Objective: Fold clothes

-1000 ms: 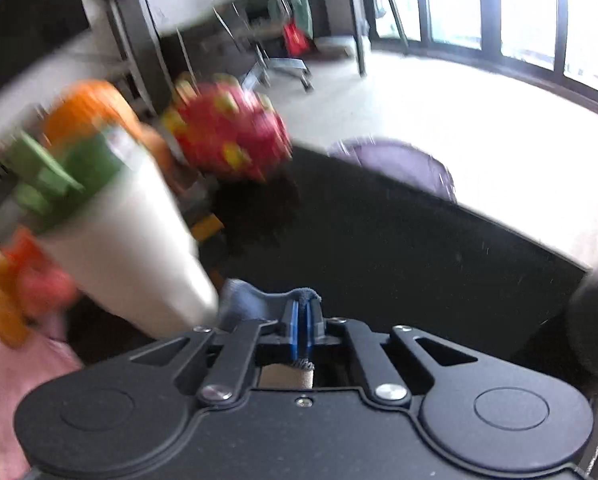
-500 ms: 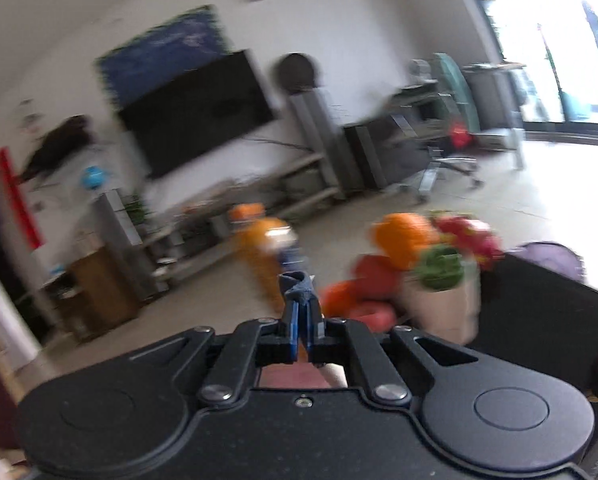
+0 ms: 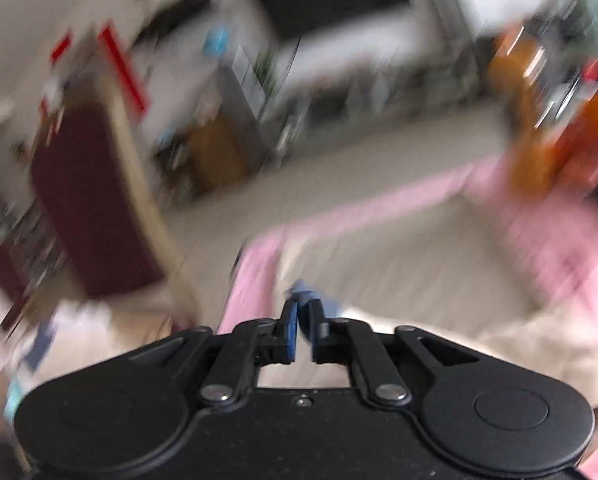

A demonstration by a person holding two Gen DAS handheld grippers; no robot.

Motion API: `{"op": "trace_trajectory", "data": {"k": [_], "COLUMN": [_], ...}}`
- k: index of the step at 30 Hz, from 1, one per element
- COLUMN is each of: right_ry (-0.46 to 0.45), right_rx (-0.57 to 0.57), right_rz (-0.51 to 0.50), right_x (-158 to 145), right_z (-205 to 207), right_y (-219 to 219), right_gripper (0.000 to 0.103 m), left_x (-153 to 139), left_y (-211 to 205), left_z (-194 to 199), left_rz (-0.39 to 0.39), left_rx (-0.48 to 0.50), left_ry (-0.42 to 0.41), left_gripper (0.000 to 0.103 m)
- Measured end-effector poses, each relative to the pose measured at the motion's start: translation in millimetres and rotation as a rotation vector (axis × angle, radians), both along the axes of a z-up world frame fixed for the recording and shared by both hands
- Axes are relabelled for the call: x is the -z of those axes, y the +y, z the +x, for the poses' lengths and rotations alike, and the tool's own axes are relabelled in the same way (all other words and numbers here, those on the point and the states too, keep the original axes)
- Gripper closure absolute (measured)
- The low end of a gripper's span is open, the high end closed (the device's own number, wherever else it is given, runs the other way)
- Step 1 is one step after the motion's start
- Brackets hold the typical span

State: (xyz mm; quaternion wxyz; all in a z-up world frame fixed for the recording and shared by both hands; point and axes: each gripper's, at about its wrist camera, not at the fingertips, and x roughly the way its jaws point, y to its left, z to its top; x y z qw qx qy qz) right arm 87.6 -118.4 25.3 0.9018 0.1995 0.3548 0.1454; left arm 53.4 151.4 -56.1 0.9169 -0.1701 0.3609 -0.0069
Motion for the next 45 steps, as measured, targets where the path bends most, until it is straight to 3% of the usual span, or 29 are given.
{"op": "trace_trajectory", "data": {"k": [2,6,11,16,22,25,27,36,37,38,42,45], "right_ry": [0.088,0.105,0.151,0.266,0.367,0.405,0.383,0.387,0.383,0.378,0.368,0.354], "right_rx": [-0.051,-0.022,0.080,0.143,0.218,0.236,0.246,0.244,0.248,0.251,0.267,0.286], "right_rz": [0.059,0.035,0.013,0.042,0.217,0.281,0.244,0.183,0.171,0.159,0.148,0.139], "right_x": [10.1,-4.7,-16.9,26.0,99.1,109.0,105.0,107.1,106.4,105.7,105.7,104.6], "right_z": [6.6,11.4,7.6,18.6,26.0,27.3,28.3,32.1,32.5,32.9,29.2,25.0], "right_y": [-4.0,-54.0,-150.3,-222.8,-253.3,-260.3,-259.3,-248.8,-247.9,-247.0,-251.3,-256.2], "right_gripper": [0.092,0.079,0.067,0.062,0.062,0.062,0.060,0.059,0.059,0.059,0.057,0.057], "left_x": [1.7,8.2,19.1,24.2,52.7,65.3,69.0,77.7,77.3,75.7,59.1,31.0], "left_y": [3.6,-7.5,-37.5,-63.1,-72.5,-70.6,-74.3,-93.5,-95.3,-97.8,-107.7,-102.4], "left_z": [1.1,9.4,27.0,65.1,108.2,113.6,116.0,113.5,112.3,110.1,94.7,71.8], "left_rz": [-0.026,-0.049,0.027,0.078,0.148,0.120,0.137,0.252,0.258,0.261,0.304,0.256], "left_rx": [-0.003,0.047,0.117,0.170,0.185,0.192,0.210,0.236,0.243,0.254,0.239,0.215], "left_ry": [0.010,0.051,0.127,0.192,0.277,0.310,0.318,0.284,0.272,0.257,0.174,0.088], "left_gripper": [0.084,0.079,0.070,0.062,0.062,0.063,0.063,0.065,0.078,0.099,0.099,0.099]}}
